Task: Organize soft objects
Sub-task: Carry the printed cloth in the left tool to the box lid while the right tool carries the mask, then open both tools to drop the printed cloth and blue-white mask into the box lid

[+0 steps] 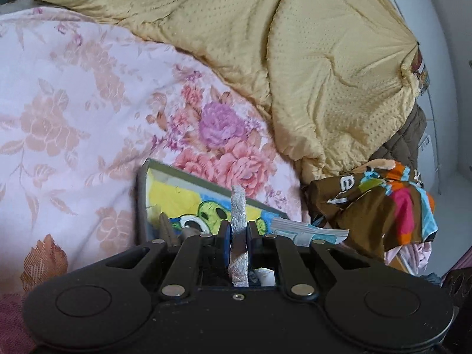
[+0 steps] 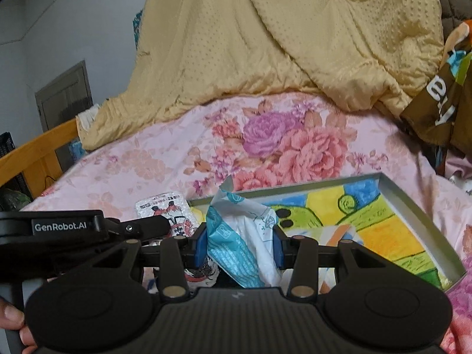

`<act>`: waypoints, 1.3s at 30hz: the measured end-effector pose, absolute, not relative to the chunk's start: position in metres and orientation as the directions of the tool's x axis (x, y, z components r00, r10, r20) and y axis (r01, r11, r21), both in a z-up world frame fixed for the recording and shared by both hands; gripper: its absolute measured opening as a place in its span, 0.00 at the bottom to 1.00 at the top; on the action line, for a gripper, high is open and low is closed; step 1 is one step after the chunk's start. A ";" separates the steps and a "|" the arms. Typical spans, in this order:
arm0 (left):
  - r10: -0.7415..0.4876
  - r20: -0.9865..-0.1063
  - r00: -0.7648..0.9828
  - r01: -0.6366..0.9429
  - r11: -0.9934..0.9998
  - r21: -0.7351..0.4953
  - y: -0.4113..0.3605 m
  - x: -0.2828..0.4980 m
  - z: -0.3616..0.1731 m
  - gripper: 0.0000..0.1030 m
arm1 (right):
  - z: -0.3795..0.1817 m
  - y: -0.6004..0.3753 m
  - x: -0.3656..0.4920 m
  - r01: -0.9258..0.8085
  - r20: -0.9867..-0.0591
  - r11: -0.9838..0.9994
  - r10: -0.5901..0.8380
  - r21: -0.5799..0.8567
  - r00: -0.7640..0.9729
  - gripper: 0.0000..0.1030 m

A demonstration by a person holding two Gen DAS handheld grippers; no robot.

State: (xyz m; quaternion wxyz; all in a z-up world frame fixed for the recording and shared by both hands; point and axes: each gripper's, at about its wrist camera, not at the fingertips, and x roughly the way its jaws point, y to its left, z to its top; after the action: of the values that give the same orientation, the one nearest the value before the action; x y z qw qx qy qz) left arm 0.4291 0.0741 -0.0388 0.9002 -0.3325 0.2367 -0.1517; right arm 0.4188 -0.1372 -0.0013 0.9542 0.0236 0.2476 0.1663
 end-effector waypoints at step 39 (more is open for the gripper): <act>-0.252 -0.506 0.825 0.031 0.914 -0.404 0.045 0.423 -0.032 0.48 | -0.002 -0.162 0.412 -0.132 -0.488 0.991 0.122 0.013 0.865 0.86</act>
State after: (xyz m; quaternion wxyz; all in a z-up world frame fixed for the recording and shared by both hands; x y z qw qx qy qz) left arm 0.4232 0.0448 -0.0321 0.9356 -0.1927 0.2860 -0.0757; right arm 0.4117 -0.1623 -0.0022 0.9655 -0.0102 0.2518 0.0658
